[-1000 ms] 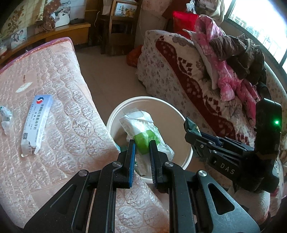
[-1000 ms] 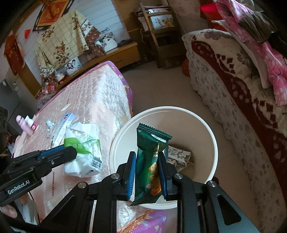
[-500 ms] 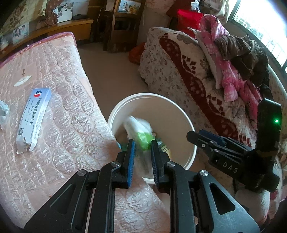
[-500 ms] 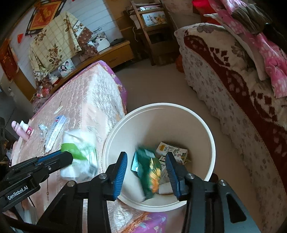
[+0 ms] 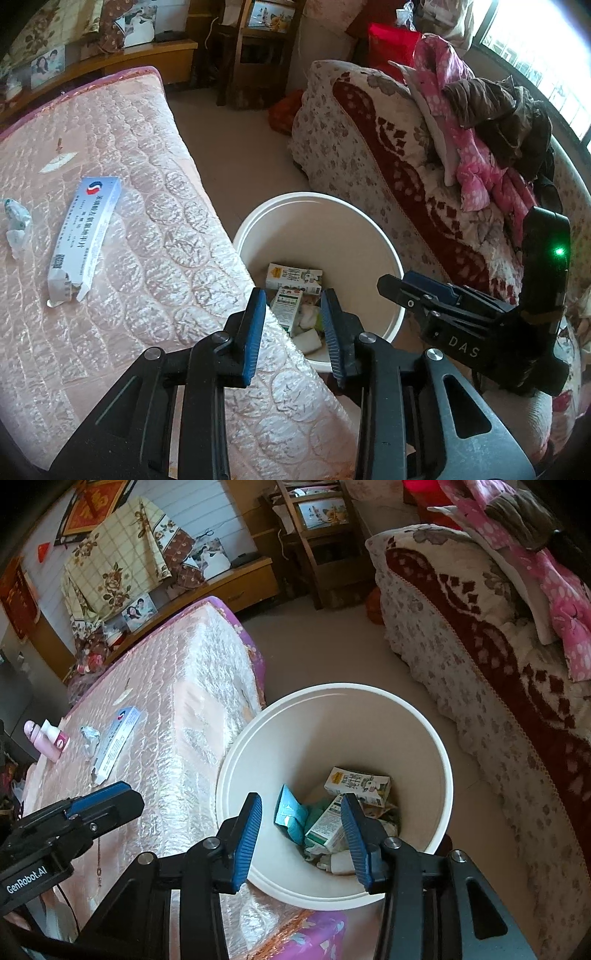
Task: Collect trash
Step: 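Move both tools back over the remaining trash on the mattress, then grasp the white medicine box with the right tool while the left tool grasps the clear plastic wrapper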
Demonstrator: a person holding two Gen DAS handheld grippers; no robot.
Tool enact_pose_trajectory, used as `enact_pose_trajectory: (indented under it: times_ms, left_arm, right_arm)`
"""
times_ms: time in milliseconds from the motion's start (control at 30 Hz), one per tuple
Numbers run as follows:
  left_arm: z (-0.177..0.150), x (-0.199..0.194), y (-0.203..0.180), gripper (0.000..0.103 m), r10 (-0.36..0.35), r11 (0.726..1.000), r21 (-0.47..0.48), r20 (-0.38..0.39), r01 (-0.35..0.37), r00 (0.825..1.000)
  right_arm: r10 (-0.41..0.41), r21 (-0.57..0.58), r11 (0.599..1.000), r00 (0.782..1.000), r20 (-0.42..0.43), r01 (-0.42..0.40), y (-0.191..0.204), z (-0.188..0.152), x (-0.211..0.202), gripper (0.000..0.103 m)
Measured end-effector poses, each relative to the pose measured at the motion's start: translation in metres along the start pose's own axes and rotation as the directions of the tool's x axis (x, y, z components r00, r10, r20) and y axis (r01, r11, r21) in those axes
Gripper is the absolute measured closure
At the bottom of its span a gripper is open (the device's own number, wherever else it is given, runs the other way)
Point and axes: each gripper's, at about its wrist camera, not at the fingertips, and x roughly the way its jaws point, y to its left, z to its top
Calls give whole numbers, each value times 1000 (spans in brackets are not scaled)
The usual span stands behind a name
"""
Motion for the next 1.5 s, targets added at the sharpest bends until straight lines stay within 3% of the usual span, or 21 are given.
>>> enact_pose_trajectory:
  times_ms: [500, 800, 933, 1167, 1267, 1500]
  left_arm:
    - [-10, -43, 36, 74, 65, 997, -38, 65, -63, 996]
    - [-29, -81, 114, 74, 154, 980, -142, 84, -141, 985]
    - [-38, -94, 155, 74, 202, 961, -209, 75, -183, 977]
    - [-46, -113, 212, 74, 257, 927, -301, 68, -226, 964]
    - [-45, -115, 226, 63, 254, 918, -330, 68, -219, 965]
    - [-18, -101, 246, 61, 234, 907, -377, 74, -190, 970]
  right_arm:
    - [38, -78, 996, 999, -16, -40, 51, -6, 1, 58]
    - [73, -124, 989, 997, -26, -75, 91, -4, 5, 57]
    - [100, -138, 985, 994, -44, -105, 114, -4, 14, 43]
    - [160, -198, 964, 983, -92, -175, 176, 5, 46, 42]
    - [168, -225, 956, 980, -104, -188, 203, 15, 62, 41]
    - [100, -308, 943, 989, -110, -129, 257, 44, 109, 38]
